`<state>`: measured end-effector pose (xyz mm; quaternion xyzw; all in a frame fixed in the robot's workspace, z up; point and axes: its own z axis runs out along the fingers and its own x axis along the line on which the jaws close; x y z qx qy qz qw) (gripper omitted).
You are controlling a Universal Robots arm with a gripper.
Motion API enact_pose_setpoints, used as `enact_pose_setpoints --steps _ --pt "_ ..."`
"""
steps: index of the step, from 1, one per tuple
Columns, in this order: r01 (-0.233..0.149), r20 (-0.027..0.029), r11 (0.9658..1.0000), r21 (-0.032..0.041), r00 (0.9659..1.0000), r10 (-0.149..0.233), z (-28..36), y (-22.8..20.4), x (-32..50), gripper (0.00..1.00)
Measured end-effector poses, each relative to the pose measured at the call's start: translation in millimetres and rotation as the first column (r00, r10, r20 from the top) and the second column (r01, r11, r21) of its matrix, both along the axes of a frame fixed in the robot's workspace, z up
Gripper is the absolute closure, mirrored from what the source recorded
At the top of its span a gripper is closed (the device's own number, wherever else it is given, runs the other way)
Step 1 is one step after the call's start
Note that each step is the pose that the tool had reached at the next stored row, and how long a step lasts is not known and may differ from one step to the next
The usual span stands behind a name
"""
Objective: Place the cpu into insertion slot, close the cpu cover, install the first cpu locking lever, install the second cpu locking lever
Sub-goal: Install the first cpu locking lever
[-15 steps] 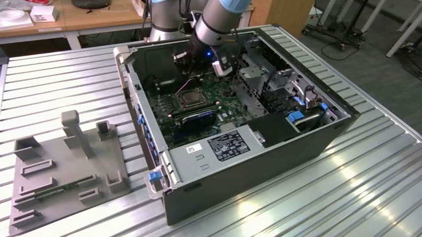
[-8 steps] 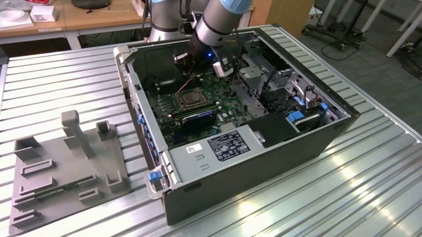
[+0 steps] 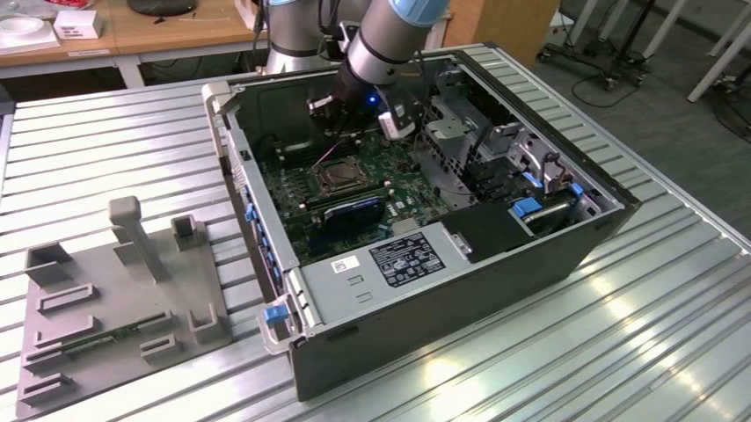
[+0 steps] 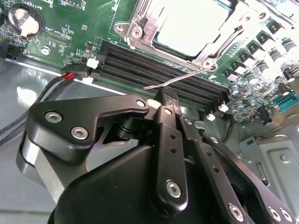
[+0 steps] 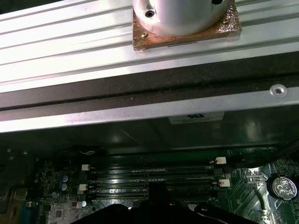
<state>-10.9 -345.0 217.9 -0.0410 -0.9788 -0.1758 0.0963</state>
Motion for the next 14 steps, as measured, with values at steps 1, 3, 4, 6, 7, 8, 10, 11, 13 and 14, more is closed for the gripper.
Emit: enact_pose_setpoints --steps 1,3,4,6,7,8,10,11,13,14 --pt "0.000 0.0003 1.0000 0.0000 1.0000 0.000 0.0 0.0 0.0 0.89" --pt "0.000 0.0013 1.0000 0.0002 1.0000 0.000 -1.1 -0.1 0.0 0.89" --pt "0.000 0.0017 1.0000 0.0001 1.0000 0.000 -2.1 -0.1 0.0 0.89" --pt "0.000 0.0022 1.0000 0.0000 1.0000 0.000 -4.6 -0.2 0.0 0.89" --pt "0.000 0.0023 1.0000 0.0001 1.0000 0.000 -5.8 -0.3 0.0 0.89" --pt "0.000 0.0023 1.0000 0.0001 1.0000 0.000 -6.6 -0.4 0.0 0.89" --pt "0.000 0.0022 1.0000 0.0000 1.0000 0.000 -7.8 -0.6 0.2 0.89" --pt "0.000 0.0022 1.0000 0.0000 1.0000 0.000 -8.4 -0.7 0.4 0.89" --pt "0.000 0.0023 1.0000 0.0000 1.0000 0.000 -9.7 -0.9 0.8 0.89" --pt "0.000 0.0022 1.0000 0.0000 1.0000 0.000 -10.3 -1.1 1.1 0.89"
